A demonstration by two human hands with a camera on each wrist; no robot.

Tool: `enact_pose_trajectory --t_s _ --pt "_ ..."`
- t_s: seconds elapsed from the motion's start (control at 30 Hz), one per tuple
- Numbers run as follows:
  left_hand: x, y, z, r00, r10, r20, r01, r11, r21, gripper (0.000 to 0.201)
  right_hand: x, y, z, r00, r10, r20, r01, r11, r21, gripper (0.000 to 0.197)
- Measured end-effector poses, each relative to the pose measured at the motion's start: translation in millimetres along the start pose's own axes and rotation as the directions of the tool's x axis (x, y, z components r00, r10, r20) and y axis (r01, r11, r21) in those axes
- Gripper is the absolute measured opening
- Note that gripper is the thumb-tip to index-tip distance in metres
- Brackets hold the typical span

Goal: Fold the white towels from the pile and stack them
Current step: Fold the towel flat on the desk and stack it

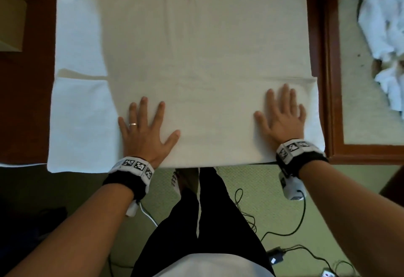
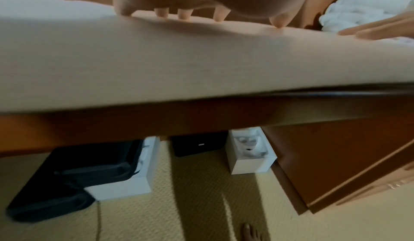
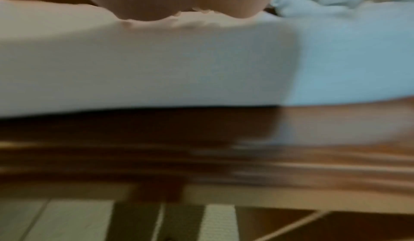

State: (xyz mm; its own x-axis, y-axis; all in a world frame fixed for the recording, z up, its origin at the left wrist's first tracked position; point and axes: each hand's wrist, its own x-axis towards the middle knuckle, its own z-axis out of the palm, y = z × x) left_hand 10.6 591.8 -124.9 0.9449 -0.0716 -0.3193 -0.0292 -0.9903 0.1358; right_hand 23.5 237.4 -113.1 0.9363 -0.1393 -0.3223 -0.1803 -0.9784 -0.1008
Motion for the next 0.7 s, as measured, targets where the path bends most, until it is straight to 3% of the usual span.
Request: enact_pose_trajectory --t_s 0.1,0.2,0.27,0.33,0.43,0.5,0.57,0.63,0.7 --pt "1 24 1 0.97 0.234 0.06 -0.238 0.967 0.091 0.083 -15 -53 12 0.974 -0.219 0.053 0.22 0.975 -0.021 0.072" --pt "6 7 -2 0.923 0.345 0.173 -0.374 0.909 0.182 0.077 -18 -76 18 0.956 -0.258 0.139 0.268 0.961 -0.062 0.071" --pt "14 -28 -8 0.954 0.247 0.167 -0.277 0.943 0.184 0.075 -16 -75 14 0.955 -0.255 0.152 0.269 0.96 -0.077 0.071" --pt "19 -69 -18 0.99 0.062 0.123 -0.083 0.982 0.17 0.074 -16 -72 8 0.95 -0.265 0.167 0.282 0.955 -0.088 0.071" --pt "24 -112 -39 0.956 -0.204 0.212 0.187 0.978 0.097 0.081 -13 -75 -2 0.945 -0.251 0.208 0.273 0.958 -0.088 0.072" --pt "26 -116 -54 0.931 -0.266 0.249 0.243 0.963 0.12 0.086 -11 -79 -11 0.942 -0.229 0.245 0.257 0.962 -0.09 0.07" --pt "35 -105 -69 0.937 -0.297 0.184 0.273 0.951 0.143 0.086 -4 -84 -23 0.942 -0.224 0.25 0.25 0.965 -0.081 0.064" --pt "53 -88 -87 0.932 -0.335 0.136 0.314 0.937 0.156 0.073 8 -84 -35 0.949 -0.224 0.221 0.237 0.971 -0.033 0.054" --pt "76 -75 -107 0.921 -0.35 0.169 0.325 0.932 0.158 0.06 28 -81 -48 0.955 -0.236 0.179 0.233 0.972 0.036 0.044"
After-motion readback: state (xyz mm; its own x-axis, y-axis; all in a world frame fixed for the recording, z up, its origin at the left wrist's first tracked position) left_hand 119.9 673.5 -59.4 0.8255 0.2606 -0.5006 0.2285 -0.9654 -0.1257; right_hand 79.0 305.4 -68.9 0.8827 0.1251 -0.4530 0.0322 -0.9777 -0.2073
